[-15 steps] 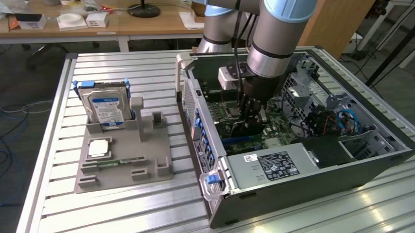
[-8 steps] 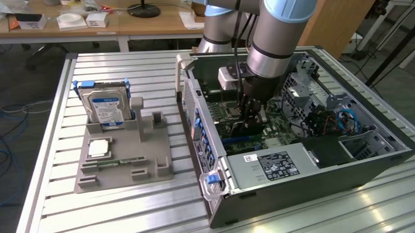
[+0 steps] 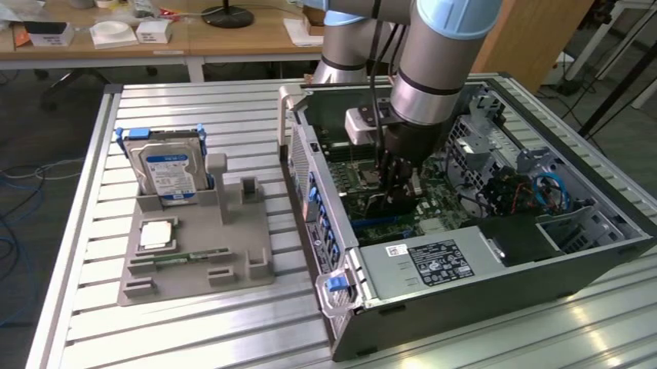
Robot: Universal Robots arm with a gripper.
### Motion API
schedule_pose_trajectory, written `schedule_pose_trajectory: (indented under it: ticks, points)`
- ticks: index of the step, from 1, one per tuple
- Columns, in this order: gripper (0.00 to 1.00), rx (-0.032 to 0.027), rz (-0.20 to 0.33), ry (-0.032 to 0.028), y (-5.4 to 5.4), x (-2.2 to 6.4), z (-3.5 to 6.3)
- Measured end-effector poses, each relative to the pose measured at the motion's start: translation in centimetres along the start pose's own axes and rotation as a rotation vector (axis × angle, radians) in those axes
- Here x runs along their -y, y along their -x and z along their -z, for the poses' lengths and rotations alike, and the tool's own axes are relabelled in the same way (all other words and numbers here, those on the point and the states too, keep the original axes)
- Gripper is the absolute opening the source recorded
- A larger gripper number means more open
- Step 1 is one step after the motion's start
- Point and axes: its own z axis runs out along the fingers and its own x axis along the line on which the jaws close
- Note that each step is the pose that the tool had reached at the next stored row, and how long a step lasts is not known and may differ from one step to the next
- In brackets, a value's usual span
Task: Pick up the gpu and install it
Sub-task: 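Insert the gpu into the slot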
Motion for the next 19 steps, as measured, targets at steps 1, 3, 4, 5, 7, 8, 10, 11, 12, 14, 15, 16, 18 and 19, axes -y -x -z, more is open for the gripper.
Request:
schedule_pose_trajectory:
  ticks: [1, 3, 4, 5, 7, 8, 10, 11, 12, 14, 15, 16, 18, 19]
  points:
    - [0.26, 0.0002, 0.0, -0.0001, 0.0, 0.0, -0.07]
    - [0.26, -0.0002, 0.0, 0.0001, 0.0, 0.0, -0.12]
    - [0.26, -0.0003, 0.0, 0.0002, 0.01, -0.01, -0.12]
    - [0.26, -0.0002, 0.0, 0.0001, 0.04, -0.01, -0.13]
    - [0.26, -0.0001, 0.003, 0.0002, 0.06, -0.01, -0.14]
    - [0.26, -0.0002, 0.006, 0.0003, 0.07, -0.01, -0.14]
    - [0.26, -0.0001, 0.011, 0.0003, 0.07, -0.01, -0.16]
    - [0.26, -0.0002, 0.012, 0.0003, 0.08, -0.01, -0.18]
    - [0.26, -0.0001, 0.014, 0.0002, 0.1, 0.0, -0.22]
    - [0.26, -0.0001, 0.018, 0.0003, 0.1, -0.01, -0.24]
    - [0.26, -0.0003, 0.018, 0.0004, 0.1, -0.01, -0.25]
    - [0.26, 0.0, 0.019, 0.0003, 0.1, -0.01, -0.31]
    - [0.26, -0.0001, 0.021, 0.0002, 0.1, 0.0, -0.46]
    - [0.26, -0.0003, 0.021, 0.0003, 0.09, -0.01, -0.48]
